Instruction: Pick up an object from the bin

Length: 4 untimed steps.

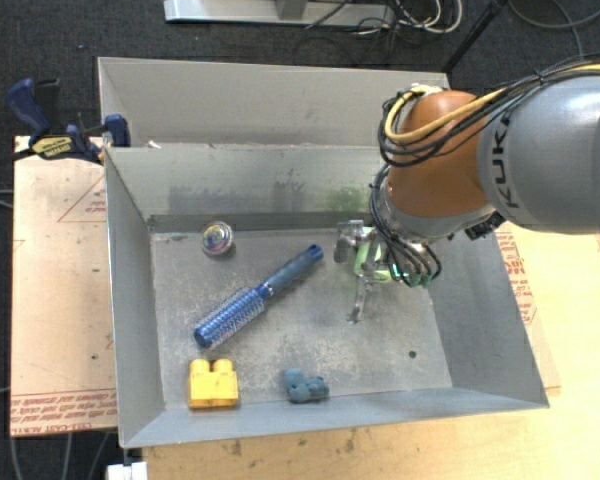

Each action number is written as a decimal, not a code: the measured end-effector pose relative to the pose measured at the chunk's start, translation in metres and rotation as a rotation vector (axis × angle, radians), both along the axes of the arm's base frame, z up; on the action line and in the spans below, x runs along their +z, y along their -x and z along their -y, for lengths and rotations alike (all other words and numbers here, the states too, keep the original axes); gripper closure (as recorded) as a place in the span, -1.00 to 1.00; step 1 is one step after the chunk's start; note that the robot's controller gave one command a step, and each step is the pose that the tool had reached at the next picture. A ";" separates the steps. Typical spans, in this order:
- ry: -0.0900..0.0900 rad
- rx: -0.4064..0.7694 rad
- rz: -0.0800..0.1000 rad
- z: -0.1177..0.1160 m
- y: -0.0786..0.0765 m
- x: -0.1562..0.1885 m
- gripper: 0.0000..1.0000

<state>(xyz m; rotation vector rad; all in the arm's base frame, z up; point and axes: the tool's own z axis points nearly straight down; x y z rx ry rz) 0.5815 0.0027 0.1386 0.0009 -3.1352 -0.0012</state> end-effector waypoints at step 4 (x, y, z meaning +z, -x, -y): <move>-0.002 0.498 0.008 0.101 -0.052 -0.069 -1.00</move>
Offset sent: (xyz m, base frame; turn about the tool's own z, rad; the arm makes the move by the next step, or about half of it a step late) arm 0.0365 -0.0917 -0.0686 -0.1198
